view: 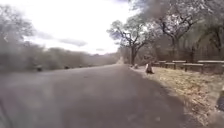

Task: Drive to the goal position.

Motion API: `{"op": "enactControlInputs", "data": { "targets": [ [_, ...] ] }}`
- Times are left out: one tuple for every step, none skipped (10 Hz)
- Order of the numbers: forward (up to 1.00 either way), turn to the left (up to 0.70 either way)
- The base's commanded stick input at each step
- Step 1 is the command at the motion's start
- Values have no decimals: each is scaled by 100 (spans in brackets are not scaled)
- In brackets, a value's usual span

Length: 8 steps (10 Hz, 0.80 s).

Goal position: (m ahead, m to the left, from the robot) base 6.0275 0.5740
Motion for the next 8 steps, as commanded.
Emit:
{"op": "enactControlInputs", "data": {
  "targets": [
    [70,0],
    [70,0],
    [70,0],
    [70,0],
    [70,0],
    [70,0],
    [70,0],
    [70,0]
  ]
}}
